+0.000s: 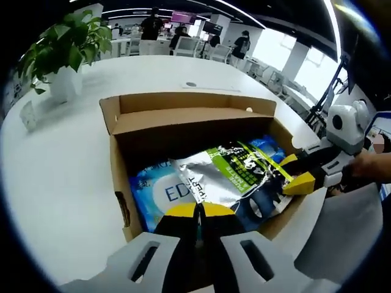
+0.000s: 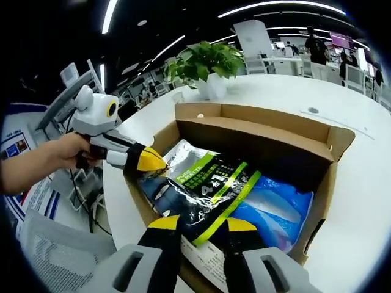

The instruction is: Operate the shoe box by opening the lid, removing the specified soft item, and placing it in the target area until the item is outside and the box remains undamaged.

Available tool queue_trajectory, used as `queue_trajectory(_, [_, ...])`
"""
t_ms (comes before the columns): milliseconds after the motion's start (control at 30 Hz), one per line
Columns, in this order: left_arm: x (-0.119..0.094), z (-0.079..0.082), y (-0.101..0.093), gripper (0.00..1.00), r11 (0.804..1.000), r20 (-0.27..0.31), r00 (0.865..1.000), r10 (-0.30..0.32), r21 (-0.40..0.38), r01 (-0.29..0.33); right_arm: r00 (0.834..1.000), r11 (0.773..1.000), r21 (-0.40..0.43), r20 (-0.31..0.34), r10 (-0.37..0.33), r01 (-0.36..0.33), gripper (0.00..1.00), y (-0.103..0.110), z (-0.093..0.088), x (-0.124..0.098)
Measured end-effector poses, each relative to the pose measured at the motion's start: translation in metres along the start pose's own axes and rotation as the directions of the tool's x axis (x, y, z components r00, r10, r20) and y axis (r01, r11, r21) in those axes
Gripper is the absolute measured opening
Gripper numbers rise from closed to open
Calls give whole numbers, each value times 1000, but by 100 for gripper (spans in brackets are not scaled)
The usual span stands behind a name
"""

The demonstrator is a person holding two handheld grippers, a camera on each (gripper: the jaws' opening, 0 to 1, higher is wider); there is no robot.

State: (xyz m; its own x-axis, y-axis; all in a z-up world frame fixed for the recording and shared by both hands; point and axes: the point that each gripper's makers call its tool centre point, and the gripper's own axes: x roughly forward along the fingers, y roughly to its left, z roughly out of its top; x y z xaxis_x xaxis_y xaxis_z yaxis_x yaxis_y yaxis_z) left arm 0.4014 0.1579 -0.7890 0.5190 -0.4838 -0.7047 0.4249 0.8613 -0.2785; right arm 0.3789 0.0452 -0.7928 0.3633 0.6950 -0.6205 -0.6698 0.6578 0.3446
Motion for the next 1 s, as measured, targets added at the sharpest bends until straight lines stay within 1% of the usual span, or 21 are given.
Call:
queue_trajectory(67, [-2, 1, -1, 0, 1000, 6, 1000, 0, -2, 0, 1000, 1000, 15, 16, -4, 4, 18, -1, 3, -2])
queue_trajectory(100, [-2, 1, -1, 0, 1000, 7, 1000, 0, -4, 0, 1000, 1000, 19, 18, -4, 4, 15, 0, 3, -3])
queue_trajectory(200, [-5, 3, -3, 0, 1000, 12, 1000, -2, -3, 2, 1000, 1000, 11, 23, -16, 16, 8, -1, 4, -7])
queue_trajectory(267, [-7, 4, -5, 0, 1000, 20, 1000, -5, -9, 5, 999, 1000, 10, 32, -19, 19, 6, -1, 5, -9])
queue_trajectory(400, [-11, 9, -9, 0, 1000, 39, 999, -6, -25, 7, 997, 1000, 23, 72, -20, 18, 1, -2, 14, -17])
queue_trajectory(533, [-17, 18, -15, 0, 998, 68, 998, -13, -66, 18, 995, 999, 42, 100, -15, 11, 0, -4, 22, -25])
queue_trajectory(667, [-20, 24, -21, 0, 998, 82, 997, -18, -64, 23, 993, 999, 50, 122, -8, 2, 0, -4, 29, -35])
queue_trajectory(767, [-21, 31, -28, 0, 998, 94, 995, -28, -60, 34, 990, 999, 36, 137, -20, 15, 0, -6, 33, -44])
queue_trajectory(1000, [-17, 42, -45, 0, 997, 96, 994, -50, -46, 54, 989, 998, 47, 141, -40, 34, 0, -15, 34, -62])
